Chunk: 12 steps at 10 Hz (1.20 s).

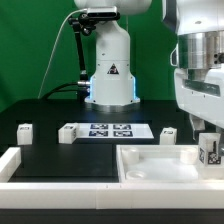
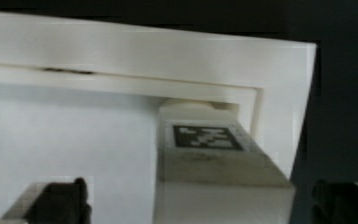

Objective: Assemble one leg

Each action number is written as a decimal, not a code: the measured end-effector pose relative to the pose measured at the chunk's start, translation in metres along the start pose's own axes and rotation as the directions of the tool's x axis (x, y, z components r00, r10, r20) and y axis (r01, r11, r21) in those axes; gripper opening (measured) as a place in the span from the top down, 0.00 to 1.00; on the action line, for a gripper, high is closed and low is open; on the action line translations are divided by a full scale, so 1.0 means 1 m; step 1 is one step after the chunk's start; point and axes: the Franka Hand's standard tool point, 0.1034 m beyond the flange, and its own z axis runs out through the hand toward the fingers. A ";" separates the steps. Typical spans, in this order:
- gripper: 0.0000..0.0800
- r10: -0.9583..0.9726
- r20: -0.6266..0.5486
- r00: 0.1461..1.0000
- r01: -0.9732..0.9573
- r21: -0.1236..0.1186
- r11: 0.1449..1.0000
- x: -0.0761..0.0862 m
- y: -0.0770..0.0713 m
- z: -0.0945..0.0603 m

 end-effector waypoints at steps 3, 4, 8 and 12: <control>0.19 -0.300 0.000 0.954 0.300 -0.011 0.954 -0.003 0.000 -0.001; 0.19 -0.424 0.000 0.906 0.424 -0.011 0.906 -0.002 -0.001 -0.001; 0.19 -0.773 -0.003 0.634 0.773 -0.022 0.634 0.000 -0.002 -0.002; 0.19 -0.945 -0.019 0.328 0.942 -0.064 0.328 0.001 -0.003 -0.001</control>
Offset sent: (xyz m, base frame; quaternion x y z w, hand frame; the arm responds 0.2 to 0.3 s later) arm 0.0067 0.0077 0.0019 -0.0160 -0.0168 -0.3271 0.9447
